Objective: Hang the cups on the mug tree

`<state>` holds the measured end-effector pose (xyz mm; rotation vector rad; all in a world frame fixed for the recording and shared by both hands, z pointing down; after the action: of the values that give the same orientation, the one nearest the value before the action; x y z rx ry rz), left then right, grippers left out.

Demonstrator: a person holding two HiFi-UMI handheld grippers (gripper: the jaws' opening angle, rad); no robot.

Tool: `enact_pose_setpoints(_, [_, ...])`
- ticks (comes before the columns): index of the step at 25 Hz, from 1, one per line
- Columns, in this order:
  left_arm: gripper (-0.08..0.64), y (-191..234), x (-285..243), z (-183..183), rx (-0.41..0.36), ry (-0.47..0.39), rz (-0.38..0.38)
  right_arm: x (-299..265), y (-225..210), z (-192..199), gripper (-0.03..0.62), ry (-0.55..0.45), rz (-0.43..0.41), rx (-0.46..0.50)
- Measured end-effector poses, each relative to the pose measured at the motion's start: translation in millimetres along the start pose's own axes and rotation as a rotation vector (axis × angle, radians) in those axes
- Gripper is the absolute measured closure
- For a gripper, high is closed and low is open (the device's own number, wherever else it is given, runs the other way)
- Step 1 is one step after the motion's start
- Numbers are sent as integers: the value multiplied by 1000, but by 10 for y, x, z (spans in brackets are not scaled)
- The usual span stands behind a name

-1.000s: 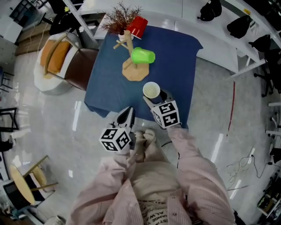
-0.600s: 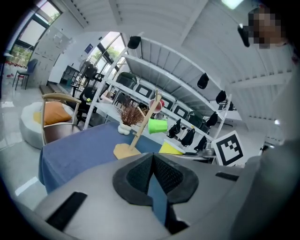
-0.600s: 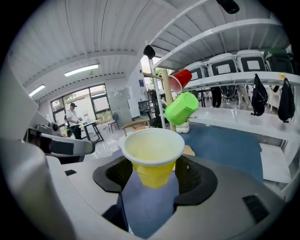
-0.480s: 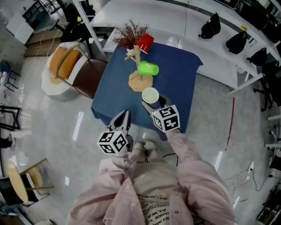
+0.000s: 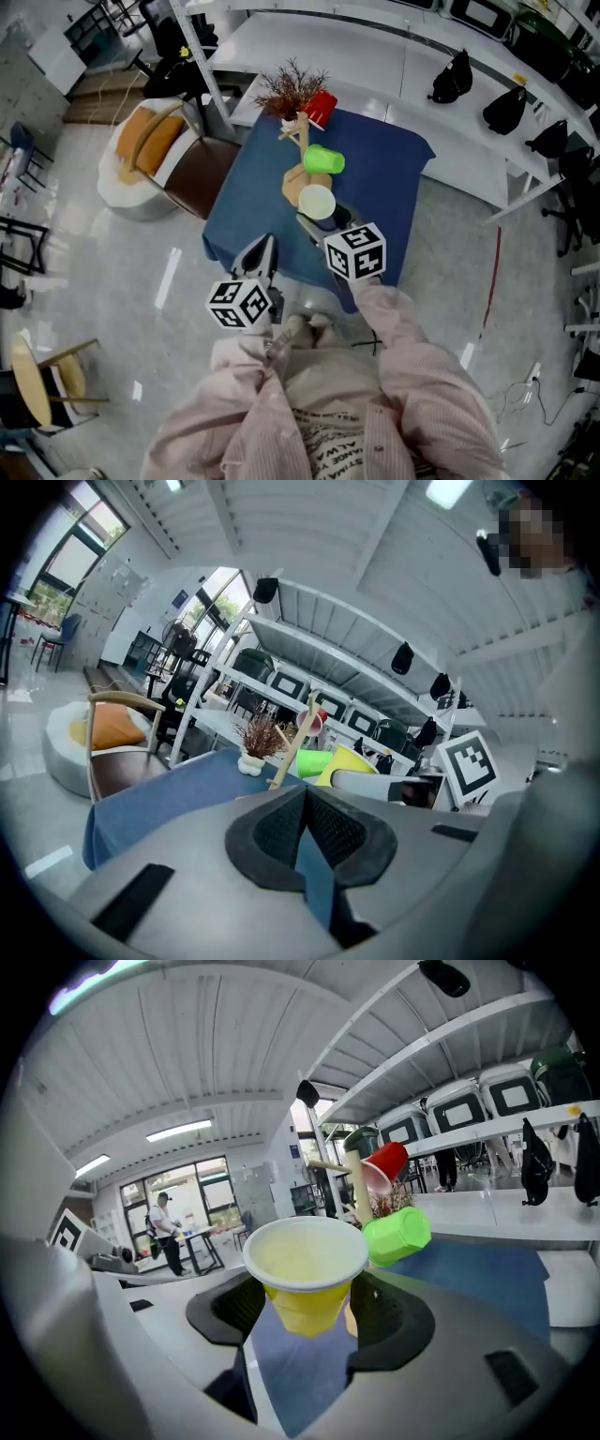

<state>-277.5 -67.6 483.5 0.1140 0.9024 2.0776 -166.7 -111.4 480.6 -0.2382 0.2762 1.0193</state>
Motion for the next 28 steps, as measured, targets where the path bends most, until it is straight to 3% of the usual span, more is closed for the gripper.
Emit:
enact_pose_setpoints(16, [561,73,46,-530,-45,-86,0,-359,229,-587,316,19,-199,-197])
enact_pose_setpoints(28, [561,187,-142,-911,-66,-85,37,-661,168,-860,316,41,-218,-308])
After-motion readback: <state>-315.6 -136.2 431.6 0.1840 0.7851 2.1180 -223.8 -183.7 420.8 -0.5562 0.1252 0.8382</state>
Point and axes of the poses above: the fingertips, and each gripper's own axes: x backward along the fingers, y to its left, z out of its underside, the point moved 1 cm from there along x, backward along the fingers, and after that the axes turned 12 degrees about x, right-handed, at the moved point
